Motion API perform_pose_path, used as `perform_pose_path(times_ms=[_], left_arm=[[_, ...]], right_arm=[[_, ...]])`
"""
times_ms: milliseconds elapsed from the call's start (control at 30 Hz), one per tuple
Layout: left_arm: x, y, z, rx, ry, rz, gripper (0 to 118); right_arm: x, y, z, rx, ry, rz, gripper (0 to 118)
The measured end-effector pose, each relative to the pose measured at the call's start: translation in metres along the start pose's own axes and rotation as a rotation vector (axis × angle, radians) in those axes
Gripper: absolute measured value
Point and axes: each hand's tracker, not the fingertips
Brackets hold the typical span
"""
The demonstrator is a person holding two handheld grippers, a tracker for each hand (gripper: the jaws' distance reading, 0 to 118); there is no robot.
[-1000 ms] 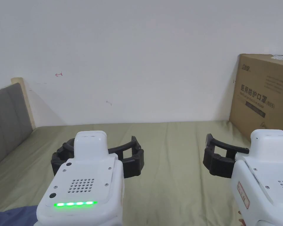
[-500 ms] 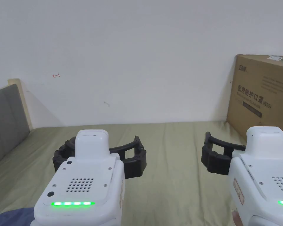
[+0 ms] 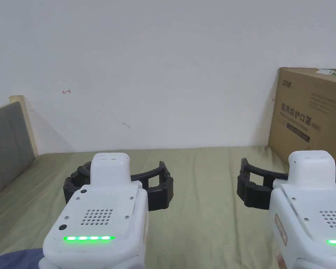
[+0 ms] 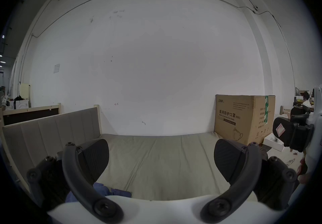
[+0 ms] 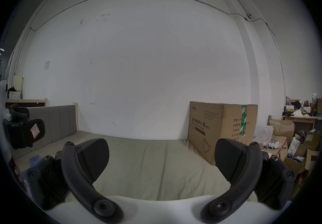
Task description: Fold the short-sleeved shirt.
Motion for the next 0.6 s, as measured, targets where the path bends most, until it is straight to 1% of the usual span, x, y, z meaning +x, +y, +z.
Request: perform_pose_path(times_ms=[167,600], left_arm=[[0.0003,0.0009,0.0005,0.0,0.0,0.0,118],[0.0006,0.0006,0.0003,-0.001,0.002,-0.006,118]], right_arm=[[-0.0006,0.0008,0.0005,-0.003,0.016,-0.007,118],[0.0019,0.0008,0.001,-0.003,0.013,-0.021,118]])
